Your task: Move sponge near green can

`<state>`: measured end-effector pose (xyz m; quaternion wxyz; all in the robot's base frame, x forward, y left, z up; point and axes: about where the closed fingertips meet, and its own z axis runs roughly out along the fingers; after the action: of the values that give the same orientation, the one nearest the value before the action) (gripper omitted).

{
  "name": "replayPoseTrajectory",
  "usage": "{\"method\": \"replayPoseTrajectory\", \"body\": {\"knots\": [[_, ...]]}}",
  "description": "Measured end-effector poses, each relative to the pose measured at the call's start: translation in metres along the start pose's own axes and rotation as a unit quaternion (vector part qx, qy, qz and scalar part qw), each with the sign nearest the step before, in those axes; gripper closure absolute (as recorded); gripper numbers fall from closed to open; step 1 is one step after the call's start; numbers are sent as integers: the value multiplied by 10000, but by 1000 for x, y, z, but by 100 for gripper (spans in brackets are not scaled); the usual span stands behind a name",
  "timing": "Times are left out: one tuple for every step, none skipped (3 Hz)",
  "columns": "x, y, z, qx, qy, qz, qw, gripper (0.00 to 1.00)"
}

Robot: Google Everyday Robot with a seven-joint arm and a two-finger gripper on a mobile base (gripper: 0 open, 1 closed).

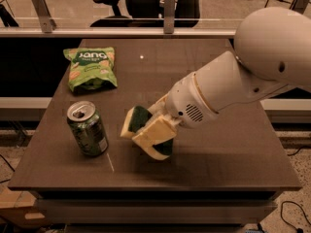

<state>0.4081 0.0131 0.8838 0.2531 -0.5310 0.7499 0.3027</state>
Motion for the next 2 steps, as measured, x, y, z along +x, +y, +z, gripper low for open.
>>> {"method": "replayPoseTrajectory", "body": {"knots": [[-1,1,0,4,4,-18,10000,35],[-2,3,0,7,7,-35,10000,12]]}}
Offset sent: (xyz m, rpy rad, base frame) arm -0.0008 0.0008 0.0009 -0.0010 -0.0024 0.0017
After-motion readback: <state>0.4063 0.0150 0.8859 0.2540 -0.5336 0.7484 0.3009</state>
